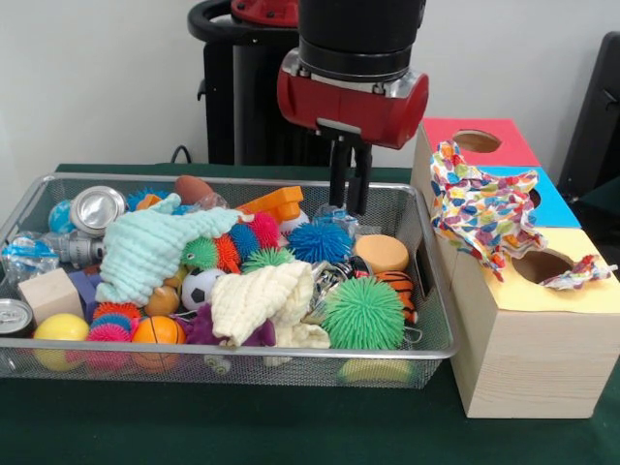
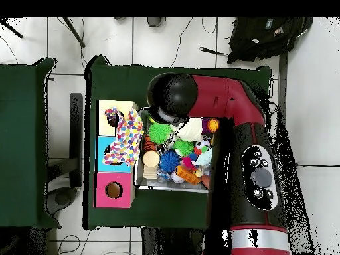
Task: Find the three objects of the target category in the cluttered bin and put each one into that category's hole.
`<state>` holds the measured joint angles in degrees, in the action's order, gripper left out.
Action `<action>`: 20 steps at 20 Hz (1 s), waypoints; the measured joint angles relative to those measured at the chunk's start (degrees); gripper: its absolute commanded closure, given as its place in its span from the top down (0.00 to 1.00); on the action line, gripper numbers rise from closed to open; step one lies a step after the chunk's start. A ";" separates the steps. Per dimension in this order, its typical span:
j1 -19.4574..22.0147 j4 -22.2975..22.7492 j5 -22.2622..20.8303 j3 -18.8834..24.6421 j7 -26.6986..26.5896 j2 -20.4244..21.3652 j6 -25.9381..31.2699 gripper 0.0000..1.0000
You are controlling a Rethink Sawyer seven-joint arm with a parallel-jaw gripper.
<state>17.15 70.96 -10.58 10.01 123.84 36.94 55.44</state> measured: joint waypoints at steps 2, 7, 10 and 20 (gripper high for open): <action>0.16 -0.01 -0.01 0.43 0.00 -0.01 -0.01 0.00; 1.10 -0.01 -0.18 2.87 -0.22 0.02 0.00 0.00; 1.47 -0.01 -0.34 3.82 -0.50 0.14 -0.01 0.00; 3.60 2.88 -0.95 8.30 -2.50 4.03 0.00 0.00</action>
<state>20.76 73.84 -11.54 18.31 121.34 40.97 55.44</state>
